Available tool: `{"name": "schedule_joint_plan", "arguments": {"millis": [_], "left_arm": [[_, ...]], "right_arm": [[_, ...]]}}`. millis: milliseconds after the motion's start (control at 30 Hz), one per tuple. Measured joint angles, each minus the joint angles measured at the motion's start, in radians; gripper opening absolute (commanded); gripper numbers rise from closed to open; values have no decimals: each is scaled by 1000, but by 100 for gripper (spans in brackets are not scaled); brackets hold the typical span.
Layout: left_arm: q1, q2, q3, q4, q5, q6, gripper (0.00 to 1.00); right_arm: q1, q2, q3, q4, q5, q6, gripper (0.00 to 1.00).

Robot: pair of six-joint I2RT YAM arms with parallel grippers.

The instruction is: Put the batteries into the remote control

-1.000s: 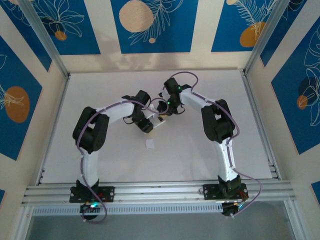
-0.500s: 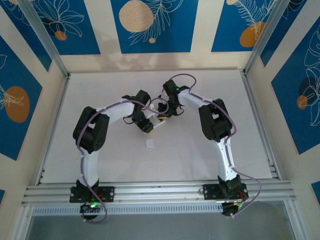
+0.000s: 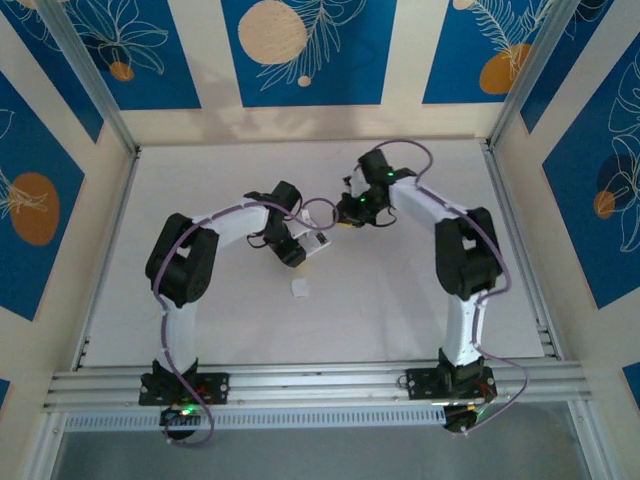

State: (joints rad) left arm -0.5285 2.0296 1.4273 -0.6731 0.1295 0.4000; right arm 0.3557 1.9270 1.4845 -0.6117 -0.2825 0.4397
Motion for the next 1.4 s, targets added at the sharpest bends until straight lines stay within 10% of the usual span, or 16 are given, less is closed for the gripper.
{"name": "schedule_joint_plan", "arguments": {"millis": [233,733,1133,1400], "left_arm": [[6,-41,-55,84,-125,205,87],[82,-66,-55,188,-315,253,91],[90,-800,-429,294,-79,-325,89],[105,-1142,-619,268,-18,-701,98]], "right_arm": [[-18,-198,-207,43,2,43,20],[53,-472,-407,60,63,172,23],[469,-396,-425,84,383,480,43],[636,-68,-118,-68,573,547,61]]}}
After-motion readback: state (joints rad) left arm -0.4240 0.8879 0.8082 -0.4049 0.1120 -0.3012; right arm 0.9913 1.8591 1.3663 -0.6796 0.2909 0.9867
